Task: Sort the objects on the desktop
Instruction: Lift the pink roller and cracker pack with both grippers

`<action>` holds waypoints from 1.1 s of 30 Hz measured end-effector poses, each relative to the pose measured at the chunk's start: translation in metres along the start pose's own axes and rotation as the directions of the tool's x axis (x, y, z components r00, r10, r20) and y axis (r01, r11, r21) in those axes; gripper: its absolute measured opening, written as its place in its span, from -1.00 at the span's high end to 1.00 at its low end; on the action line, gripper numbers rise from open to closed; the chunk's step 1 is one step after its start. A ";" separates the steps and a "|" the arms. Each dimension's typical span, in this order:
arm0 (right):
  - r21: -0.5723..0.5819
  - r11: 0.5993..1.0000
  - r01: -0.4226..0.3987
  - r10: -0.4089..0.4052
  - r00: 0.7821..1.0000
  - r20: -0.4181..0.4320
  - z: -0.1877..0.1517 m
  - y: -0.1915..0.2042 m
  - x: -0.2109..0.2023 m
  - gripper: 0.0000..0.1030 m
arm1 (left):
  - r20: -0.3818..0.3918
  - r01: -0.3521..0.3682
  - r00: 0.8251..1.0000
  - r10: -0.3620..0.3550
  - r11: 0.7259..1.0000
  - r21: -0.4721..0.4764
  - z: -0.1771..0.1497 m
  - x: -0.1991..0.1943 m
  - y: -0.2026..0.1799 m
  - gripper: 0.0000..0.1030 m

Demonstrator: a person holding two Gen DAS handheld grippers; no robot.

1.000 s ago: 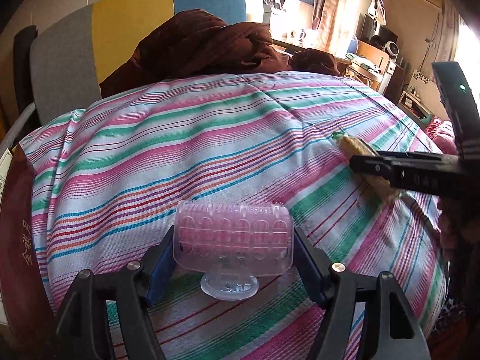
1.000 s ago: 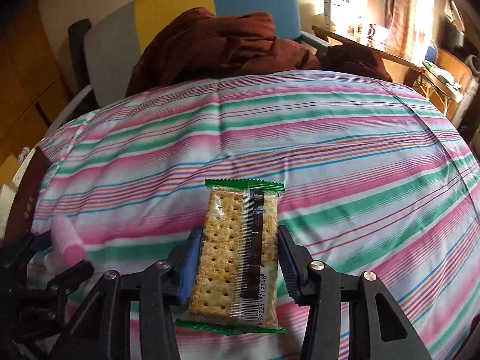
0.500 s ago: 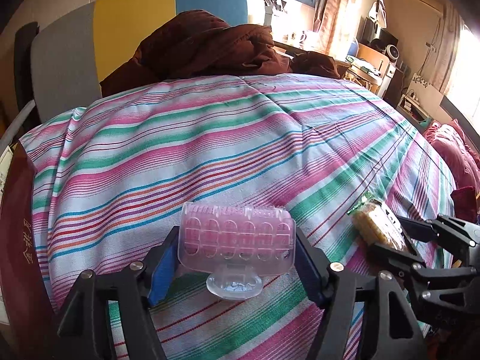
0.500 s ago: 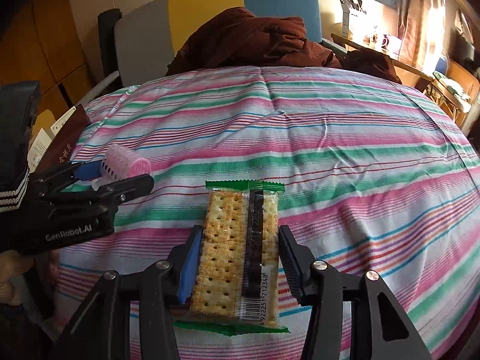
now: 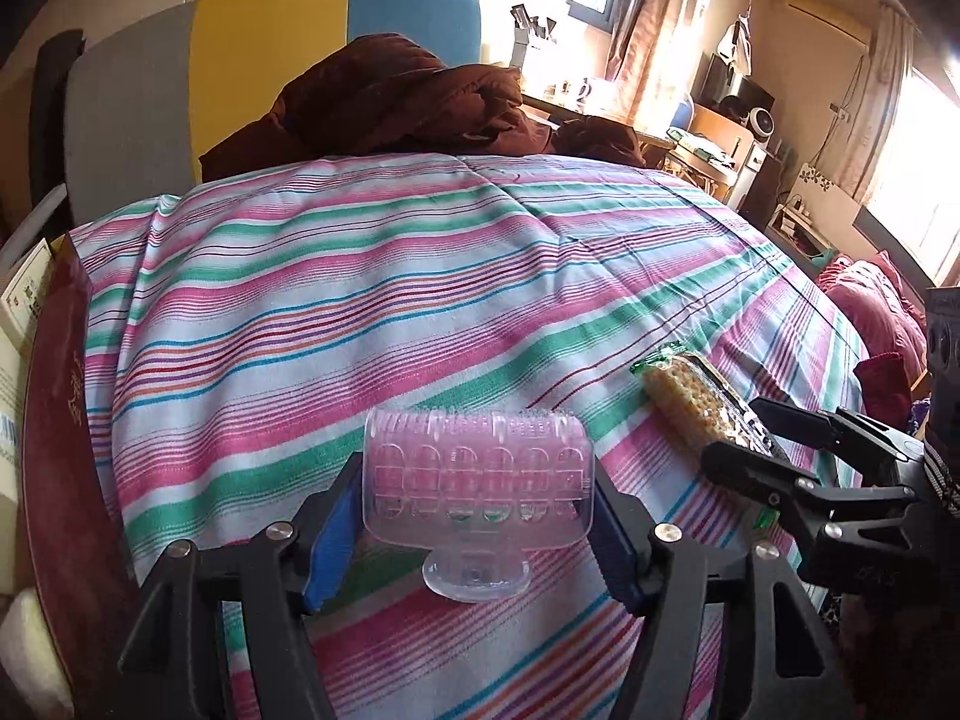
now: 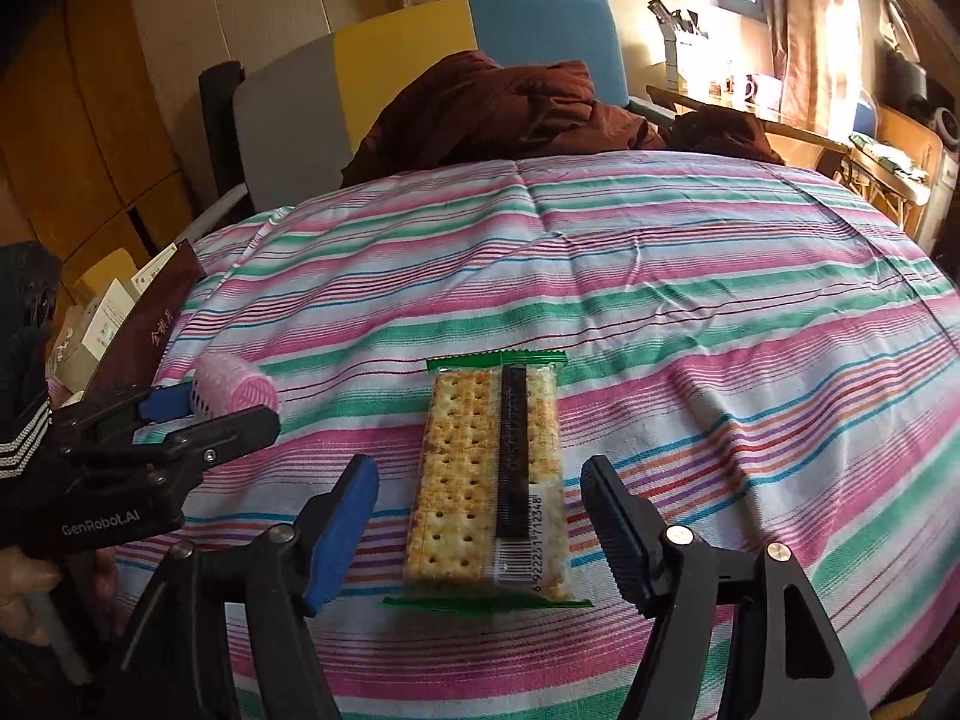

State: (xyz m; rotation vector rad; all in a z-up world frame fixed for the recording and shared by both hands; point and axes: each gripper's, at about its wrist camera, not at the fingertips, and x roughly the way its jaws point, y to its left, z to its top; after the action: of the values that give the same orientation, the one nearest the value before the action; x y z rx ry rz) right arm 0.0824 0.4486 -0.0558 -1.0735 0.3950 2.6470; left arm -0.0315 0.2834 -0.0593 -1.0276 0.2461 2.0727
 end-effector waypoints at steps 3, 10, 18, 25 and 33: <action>0.008 1.000 0.020 -0.020 0.999 0.039 -0.001 -0.006 -0.007 -0.38 | 0.011 -0.017 1.000 0.017 1.000 0.005 -0.001 -0.004 -0.001 -0.34; -0.043 0.998 0.036 -0.034 0.999 0.037 -0.001 0.002 -0.002 -0.26 | 0.037 -0.017 0.999 0.017 1.000 0.012 -0.001 -0.012 -0.003 -0.39; -0.070 0.996 0.061 -0.060 0.998 0.016 -0.007 0.008 0.007 -0.09 | 0.031 -0.033 0.999 0.033 0.999 0.007 -0.001 -0.008 0.000 -0.37; -0.088 0.993 0.075 -0.072 0.997 0.032 -0.009 0.009 0.006 0.05 | 0.023 -0.047 0.999 0.047 0.999 0.022 -0.005 -0.002 -0.002 -0.30; -0.067 0.997 0.033 -0.030 0.999 0.037 -0.011 0.013 0.001 0.05 | 0.099 -0.032 0.995 0.030 0.999 0.020 -0.014 -0.033 -0.009 -0.29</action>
State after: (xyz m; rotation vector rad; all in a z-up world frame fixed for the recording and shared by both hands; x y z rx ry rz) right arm 0.0841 0.4324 -0.0625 -1.0415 0.2806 2.6654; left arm -0.0054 0.2640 -0.0428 -0.9105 0.2343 2.1378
